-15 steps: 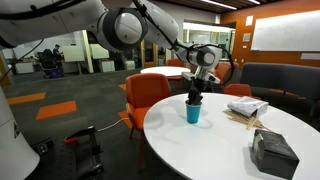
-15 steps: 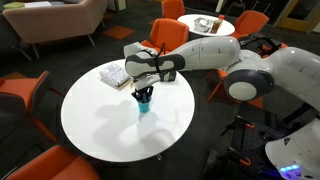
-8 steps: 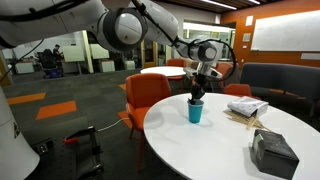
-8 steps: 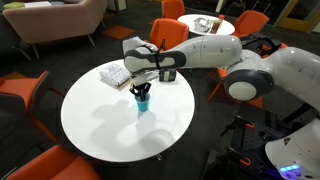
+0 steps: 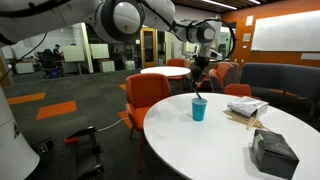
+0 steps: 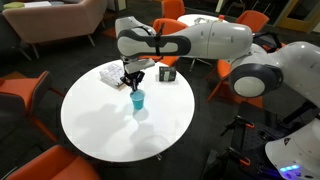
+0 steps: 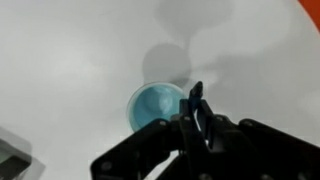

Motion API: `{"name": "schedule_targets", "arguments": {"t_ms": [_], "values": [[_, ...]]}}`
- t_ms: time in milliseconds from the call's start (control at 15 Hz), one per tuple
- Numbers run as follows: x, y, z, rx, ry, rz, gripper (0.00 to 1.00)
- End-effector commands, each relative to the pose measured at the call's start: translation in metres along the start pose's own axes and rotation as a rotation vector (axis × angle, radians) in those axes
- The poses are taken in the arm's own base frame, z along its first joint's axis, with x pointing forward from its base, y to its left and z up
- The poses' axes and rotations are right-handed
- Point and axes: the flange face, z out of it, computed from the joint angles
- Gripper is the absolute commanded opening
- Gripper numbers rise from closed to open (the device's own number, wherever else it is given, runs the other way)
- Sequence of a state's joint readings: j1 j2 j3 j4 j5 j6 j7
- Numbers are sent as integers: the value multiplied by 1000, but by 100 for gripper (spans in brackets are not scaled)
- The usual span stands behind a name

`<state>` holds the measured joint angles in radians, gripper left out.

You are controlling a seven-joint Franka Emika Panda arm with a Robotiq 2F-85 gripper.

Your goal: Take the blue pen out of the light blue cup

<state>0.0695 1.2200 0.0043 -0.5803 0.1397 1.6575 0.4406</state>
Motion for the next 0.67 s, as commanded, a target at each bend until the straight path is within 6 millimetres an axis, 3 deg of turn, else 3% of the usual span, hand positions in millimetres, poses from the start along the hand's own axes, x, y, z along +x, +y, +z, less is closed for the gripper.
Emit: {"name": "schedule_targets", "arguments": {"t_ms": [0,267,467,600], "values": [[-13,-23,-18,-86,88,52,0],[-17,-39,4,-231,222,122,0],[-10,-18,21,-313,322,219,0],[1,3,15,-270,387,271,0]]}}
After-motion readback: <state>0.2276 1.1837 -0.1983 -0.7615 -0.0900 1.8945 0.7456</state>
